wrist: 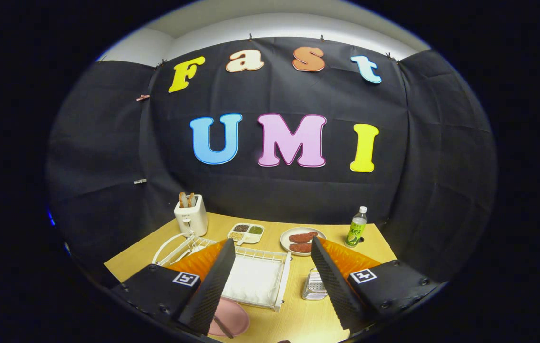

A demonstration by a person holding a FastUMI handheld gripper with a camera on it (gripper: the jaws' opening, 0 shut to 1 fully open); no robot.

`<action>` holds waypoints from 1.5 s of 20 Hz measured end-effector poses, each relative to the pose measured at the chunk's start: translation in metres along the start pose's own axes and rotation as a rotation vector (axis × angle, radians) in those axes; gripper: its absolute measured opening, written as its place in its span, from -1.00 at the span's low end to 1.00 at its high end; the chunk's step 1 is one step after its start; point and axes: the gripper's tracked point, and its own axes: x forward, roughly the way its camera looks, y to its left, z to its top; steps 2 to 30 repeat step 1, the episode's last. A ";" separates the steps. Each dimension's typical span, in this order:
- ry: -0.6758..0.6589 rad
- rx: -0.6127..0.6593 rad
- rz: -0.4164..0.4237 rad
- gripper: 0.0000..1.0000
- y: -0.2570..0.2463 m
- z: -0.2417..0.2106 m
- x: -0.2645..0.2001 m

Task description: Take the plate from the dish rack, then take the spoon from the basket and place it into the plate.

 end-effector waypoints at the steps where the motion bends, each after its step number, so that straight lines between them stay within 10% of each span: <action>1: -0.004 0.003 0.001 0.97 -0.001 0.001 0.000; 30: -0.004 0.003 0.001 0.97 -0.001 0.001 0.000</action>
